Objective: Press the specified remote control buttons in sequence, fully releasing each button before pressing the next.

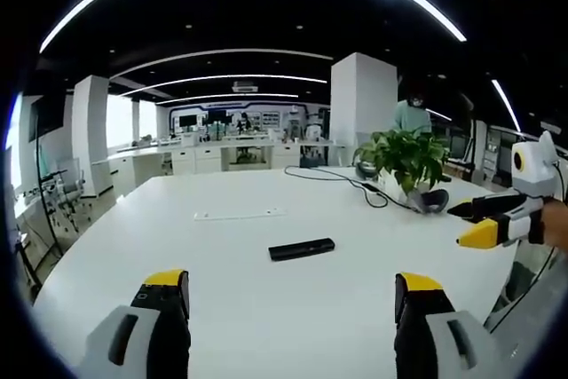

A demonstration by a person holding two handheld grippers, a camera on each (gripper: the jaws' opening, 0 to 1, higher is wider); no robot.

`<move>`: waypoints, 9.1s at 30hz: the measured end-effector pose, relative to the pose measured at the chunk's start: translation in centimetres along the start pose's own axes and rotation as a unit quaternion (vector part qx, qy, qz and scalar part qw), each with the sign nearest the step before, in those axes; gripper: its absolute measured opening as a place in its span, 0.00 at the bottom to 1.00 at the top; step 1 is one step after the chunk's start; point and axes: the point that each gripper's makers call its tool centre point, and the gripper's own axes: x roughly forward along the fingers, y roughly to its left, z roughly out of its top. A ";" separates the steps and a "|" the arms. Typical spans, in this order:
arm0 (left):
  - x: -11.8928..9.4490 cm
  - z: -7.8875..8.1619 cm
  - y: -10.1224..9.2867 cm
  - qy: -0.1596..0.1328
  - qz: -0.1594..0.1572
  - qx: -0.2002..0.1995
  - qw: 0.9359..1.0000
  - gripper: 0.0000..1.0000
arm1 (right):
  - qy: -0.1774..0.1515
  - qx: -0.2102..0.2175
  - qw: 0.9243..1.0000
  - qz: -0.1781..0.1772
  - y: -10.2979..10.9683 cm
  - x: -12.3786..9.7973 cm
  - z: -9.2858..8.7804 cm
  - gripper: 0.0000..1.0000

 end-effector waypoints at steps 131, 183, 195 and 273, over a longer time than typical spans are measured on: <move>23.0 -5.5 2.1 0.152 -0.311 0.254 0.903 0.80 | 0.116 -0.202 0.960 0.156 -10.2 22.1 -3.7 0.57; 26.0 -8.5 2.3 0.202 -0.403 0.279 0.848 0.43 | 0.191 -0.273 0.904 0.269 -9.4 26.3 -6.9 0.28; 26.2 -8.7 2.2 0.211 -0.410 0.275 0.844 0.38 | 0.206 -0.260 0.901 0.278 -9.6 26.6 -6.9 0.22; 10.1 -13.1 -3.0 0.230 -0.415 0.292 0.830 0.25 | 0.234 -0.257 0.884 0.313 1.3 12.1 -12.6 0.21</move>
